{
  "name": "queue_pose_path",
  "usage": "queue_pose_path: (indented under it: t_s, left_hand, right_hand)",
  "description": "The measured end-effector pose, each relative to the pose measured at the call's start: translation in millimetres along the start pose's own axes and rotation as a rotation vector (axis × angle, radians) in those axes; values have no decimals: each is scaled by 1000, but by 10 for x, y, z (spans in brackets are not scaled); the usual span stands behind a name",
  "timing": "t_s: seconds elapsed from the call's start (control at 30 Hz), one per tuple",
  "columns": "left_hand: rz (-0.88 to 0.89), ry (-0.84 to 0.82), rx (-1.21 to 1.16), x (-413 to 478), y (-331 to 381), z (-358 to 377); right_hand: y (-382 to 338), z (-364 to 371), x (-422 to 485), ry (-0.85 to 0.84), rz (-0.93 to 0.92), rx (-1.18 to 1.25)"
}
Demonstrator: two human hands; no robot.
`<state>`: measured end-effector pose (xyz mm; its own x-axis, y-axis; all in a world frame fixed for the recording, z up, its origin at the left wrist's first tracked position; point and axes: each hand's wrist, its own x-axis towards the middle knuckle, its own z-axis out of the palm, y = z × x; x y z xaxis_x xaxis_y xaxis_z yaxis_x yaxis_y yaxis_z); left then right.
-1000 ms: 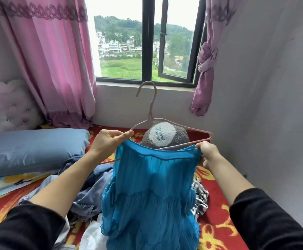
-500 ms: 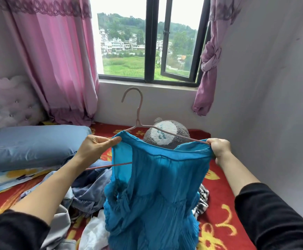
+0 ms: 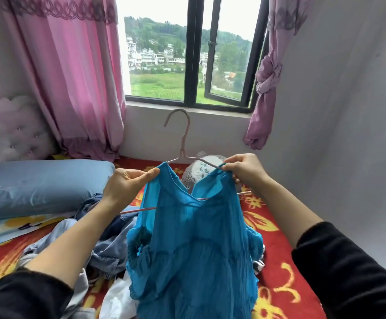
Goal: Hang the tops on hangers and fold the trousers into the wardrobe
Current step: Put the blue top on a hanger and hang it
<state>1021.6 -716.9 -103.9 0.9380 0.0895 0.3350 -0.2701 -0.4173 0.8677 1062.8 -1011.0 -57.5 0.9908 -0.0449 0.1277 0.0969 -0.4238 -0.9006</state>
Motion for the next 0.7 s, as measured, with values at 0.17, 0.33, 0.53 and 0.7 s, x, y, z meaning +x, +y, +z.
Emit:
queue_pose_path:
  t_s: [0.17,0.33,0.53,0.7]
  left_hand:
    - [5,8,-225,47,167,-102]
    - [17,44,-340,101,450,-390]
    - [29,171,-262,-105,904,-999]
    - [32,367,-149,-567,1224,-1506]
  right_hand:
    - [-420,80,-64,-131,-201,-99]
    - [-727,134,16,113,-510,-573]
    - [-1371,263,-154,21,-581,-290]
    - [-1680,347,-356,-45,-768,-285]
